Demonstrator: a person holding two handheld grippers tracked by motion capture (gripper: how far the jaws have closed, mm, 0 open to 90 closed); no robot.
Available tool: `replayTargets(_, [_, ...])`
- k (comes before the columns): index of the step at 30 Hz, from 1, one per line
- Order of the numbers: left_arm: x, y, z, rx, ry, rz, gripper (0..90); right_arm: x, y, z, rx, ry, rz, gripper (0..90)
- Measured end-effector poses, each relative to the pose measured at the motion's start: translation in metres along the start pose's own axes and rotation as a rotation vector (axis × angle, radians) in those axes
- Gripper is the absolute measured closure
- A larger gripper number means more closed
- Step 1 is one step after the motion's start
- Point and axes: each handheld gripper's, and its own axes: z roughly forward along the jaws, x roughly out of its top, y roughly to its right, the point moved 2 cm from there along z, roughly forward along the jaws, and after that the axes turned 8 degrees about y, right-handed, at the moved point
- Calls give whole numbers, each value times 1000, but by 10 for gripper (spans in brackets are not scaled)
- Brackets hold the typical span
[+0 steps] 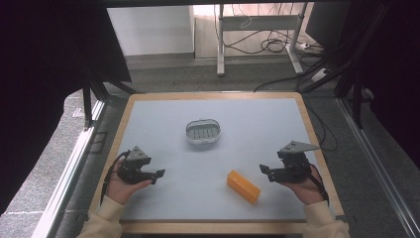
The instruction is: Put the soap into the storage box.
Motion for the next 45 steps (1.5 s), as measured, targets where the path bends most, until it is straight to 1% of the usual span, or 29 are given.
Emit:
replayTargets(6, [0,0,1,4,-7,5,257,6,-2,1,14,-9,-13,178])
replayTargets(9, [0,1,0,-10,1,0,257,9,-5,3,27,-23,-31,179])
replayTargets(12, [1,0,-2,5,25,0,259,13,-9,5,41,-26,-40,182])
replayTargets(13, [1,1,-2,8,31,-6,260,15,-10,5,43,-30,-49,182])
replayTargets(18, [1,0,-2,10,26,-8,260,20,-16,7,57,-52,-75,183])
replayTargets(24, [-1,0,-1,9,10,-6,259,27,-26,14,99,-85,-89,199])
replayTargets(29, [-1,1,0,2,4,0,258,33,-38,22,128,-117,-124,209])
replayTargets(31, [-1,1,-1,1,4,3,258,35,-43,24,129,-136,-135,214])
replayTargets(33, [-2,1,-1,2,4,4,258,36,-48,27,139,-148,-138,226])
replayTargets(36, [-2,1,-1,0,0,6,258,35,-53,30,153,-169,-156,247])
replayTargets(42, [-2,4,1,-4,-16,25,257,31,-60,35,166,-216,-166,285])
replayTargets(45, [-2,5,0,-1,-9,31,258,28,-63,37,170,-241,-175,290])
